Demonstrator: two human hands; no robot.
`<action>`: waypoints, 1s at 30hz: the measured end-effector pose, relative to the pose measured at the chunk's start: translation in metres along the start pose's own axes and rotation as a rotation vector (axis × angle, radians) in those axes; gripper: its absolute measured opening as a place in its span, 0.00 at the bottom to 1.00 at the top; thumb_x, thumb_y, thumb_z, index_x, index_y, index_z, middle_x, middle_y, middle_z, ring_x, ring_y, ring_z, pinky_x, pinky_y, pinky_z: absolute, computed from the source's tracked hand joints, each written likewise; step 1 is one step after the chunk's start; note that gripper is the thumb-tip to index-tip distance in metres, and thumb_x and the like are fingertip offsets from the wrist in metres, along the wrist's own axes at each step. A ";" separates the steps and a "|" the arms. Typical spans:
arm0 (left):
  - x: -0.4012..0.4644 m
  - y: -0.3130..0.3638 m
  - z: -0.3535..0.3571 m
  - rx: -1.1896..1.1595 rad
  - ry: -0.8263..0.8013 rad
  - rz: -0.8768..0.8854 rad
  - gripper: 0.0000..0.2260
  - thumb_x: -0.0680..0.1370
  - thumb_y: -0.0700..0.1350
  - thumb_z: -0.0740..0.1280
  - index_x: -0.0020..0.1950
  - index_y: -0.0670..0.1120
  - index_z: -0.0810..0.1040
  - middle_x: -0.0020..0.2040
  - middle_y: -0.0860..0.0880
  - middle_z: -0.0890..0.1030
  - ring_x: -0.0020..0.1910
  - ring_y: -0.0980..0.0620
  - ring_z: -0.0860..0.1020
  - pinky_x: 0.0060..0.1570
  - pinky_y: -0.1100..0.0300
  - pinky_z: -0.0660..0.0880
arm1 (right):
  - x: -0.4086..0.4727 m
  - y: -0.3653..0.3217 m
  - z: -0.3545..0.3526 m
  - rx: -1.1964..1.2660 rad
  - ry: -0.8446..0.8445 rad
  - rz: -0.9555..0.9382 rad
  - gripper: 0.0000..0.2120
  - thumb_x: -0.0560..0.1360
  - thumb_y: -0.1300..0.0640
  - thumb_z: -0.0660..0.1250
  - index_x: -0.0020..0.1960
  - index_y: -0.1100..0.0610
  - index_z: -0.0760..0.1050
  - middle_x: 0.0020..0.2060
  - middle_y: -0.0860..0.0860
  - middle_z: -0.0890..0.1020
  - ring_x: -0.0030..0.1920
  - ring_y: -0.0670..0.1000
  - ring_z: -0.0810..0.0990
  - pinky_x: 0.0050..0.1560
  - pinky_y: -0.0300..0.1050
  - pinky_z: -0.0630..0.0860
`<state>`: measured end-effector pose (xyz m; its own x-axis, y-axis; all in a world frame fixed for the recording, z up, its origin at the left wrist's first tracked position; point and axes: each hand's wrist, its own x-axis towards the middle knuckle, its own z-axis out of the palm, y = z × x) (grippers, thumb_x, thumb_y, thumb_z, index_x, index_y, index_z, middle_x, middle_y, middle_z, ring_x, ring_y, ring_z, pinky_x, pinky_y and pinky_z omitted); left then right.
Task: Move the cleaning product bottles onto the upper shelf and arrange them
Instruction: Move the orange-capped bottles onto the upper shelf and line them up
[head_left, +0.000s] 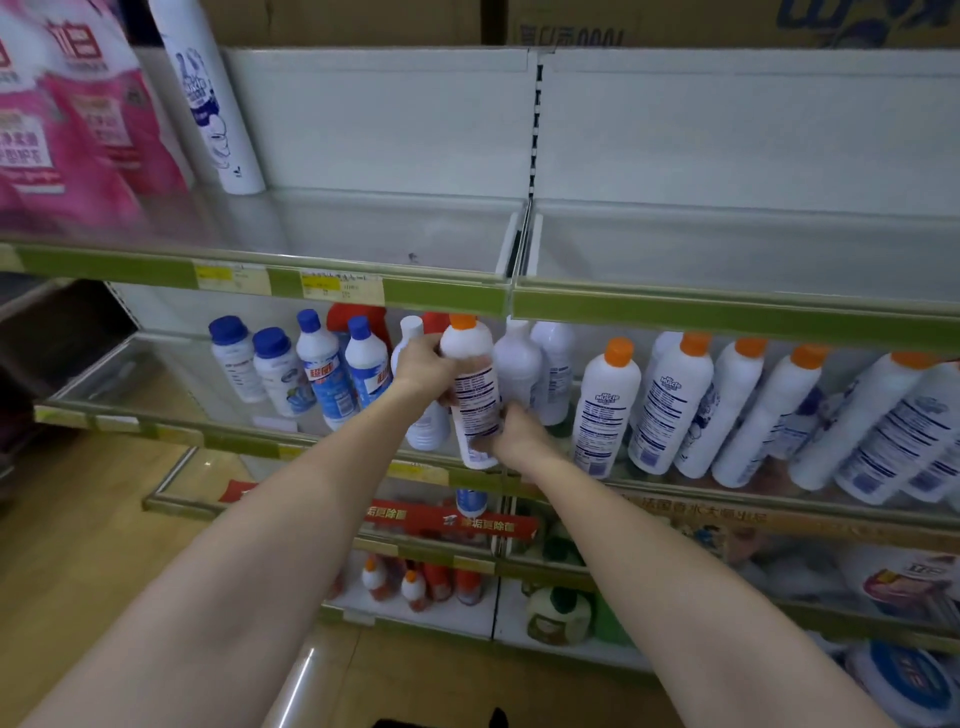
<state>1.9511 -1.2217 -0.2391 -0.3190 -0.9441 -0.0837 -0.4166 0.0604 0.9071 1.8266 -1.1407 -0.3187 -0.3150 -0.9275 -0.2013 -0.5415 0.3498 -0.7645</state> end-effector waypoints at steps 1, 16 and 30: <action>0.000 0.002 -0.005 -0.001 0.008 -0.007 0.20 0.70 0.52 0.79 0.57 0.46 0.79 0.43 0.45 0.84 0.28 0.50 0.78 0.24 0.60 0.73 | -0.002 -0.003 0.001 -0.012 -0.011 -0.018 0.24 0.72 0.53 0.78 0.64 0.55 0.73 0.63 0.53 0.80 0.63 0.56 0.78 0.60 0.51 0.76; -0.017 -0.026 -0.099 -0.085 -0.214 -0.034 0.18 0.71 0.51 0.78 0.48 0.41 0.76 0.30 0.50 0.70 0.23 0.54 0.65 0.25 0.60 0.62 | -0.044 -0.073 0.045 0.047 -0.221 -0.008 0.30 0.63 0.54 0.85 0.61 0.53 0.78 0.54 0.47 0.83 0.56 0.50 0.81 0.55 0.45 0.78; -0.043 -0.051 -0.148 0.001 -0.361 -0.017 0.19 0.77 0.60 0.69 0.52 0.44 0.75 0.40 0.48 0.78 0.34 0.52 0.74 0.34 0.60 0.70 | -0.101 -0.111 0.110 -0.054 0.039 0.075 0.26 0.58 0.41 0.81 0.52 0.47 0.79 0.47 0.46 0.86 0.46 0.49 0.84 0.51 0.55 0.83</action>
<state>2.1124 -1.2321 -0.2210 -0.5922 -0.7695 -0.2391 -0.4250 0.0462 0.9040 2.0043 -1.1001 -0.2813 -0.3854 -0.8932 -0.2317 -0.5566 0.4253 -0.7136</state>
